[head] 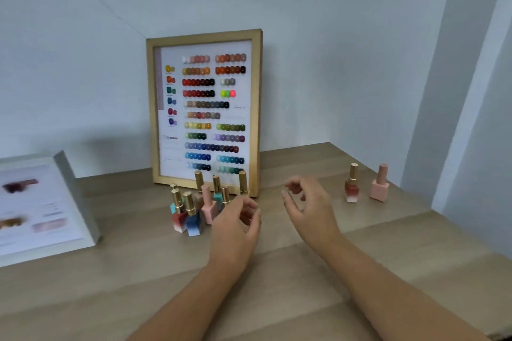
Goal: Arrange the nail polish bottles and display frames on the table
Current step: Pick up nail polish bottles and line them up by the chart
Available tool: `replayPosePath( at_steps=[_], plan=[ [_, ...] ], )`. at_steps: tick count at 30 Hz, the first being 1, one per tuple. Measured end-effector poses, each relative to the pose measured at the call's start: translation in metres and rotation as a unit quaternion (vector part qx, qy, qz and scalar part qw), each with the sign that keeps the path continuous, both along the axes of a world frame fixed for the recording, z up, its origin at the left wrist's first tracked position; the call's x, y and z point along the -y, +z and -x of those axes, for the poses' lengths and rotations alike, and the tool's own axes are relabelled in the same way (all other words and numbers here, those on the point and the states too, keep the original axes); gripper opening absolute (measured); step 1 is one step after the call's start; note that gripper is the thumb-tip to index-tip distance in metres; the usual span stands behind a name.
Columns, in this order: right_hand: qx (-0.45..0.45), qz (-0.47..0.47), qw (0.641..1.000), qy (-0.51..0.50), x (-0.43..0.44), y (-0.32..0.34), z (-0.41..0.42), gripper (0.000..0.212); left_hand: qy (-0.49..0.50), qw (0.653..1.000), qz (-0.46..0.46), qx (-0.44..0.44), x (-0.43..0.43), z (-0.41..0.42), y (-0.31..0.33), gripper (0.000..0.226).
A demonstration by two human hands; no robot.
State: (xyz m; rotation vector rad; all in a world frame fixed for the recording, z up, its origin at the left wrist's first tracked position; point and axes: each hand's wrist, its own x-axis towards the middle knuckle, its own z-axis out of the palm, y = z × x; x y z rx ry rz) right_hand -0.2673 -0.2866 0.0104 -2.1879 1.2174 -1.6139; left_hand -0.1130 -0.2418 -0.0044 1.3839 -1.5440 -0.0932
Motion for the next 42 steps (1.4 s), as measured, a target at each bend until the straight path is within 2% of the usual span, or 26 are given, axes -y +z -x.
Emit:
replayPosePath(
  at_steps=[4,8,12,16,21,26,30,36,42],
  plan=[
    [-0.01,-0.111,0.992,0.066,0.001,-0.01,-0.052,0.021,0.106,0.994,-0.004,-0.038,-0.021,-0.057,-0.004,0.027],
    [0.014,-0.174,0.982,0.068,0.003,-0.023,-0.088,0.027,0.182,0.978,-0.083,-0.052,-0.031,-0.094,-0.012,0.026],
    [-0.008,-0.2,0.979,0.048,0.009,-0.032,-0.098,0.034,0.189,0.971,-0.133,-0.065,-0.024,-0.097,-0.015,0.038],
    [-0.035,-0.203,0.978,0.032,0.013,-0.034,-0.103,0.031,0.199,0.965,-0.168,-0.034,-0.013,-0.097,-0.018,0.047],
    [-0.045,-0.204,0.978,0.016,0.014,-0.032,-0.109,0.019,0.224,0.956,-0.186,0.041,-0.003,-0.094,-0.014,0.037],
    [-0.025,-0.193,0.98,0.032,0.009,-0.03,-0.102,0.016,0.216,0.958,-0.188,0.023,-0.003,-0.096,-0.012,0.023],
    [-0.008,-0.174,0.984,0.03,0.004,-0.027,-0.076,0.015,0.182,0.972,-0.14,0.04,-0.012,-0.089,-0.011,0.019],
    [-0.018,-0.177,0.984,-0.015,0.003,-0.028,0.006,0.013,0.045,0.988,-0.099,0.111,-0.012,-0.041,-0.011,0.019],
    [-0.011,-0.186,0.975,-0.125,0.002,-0.03,0.099,0.012,-0.055,0.99,-0.116,0.062,0.024,0.05,-0.011,0.016]
  ],
)
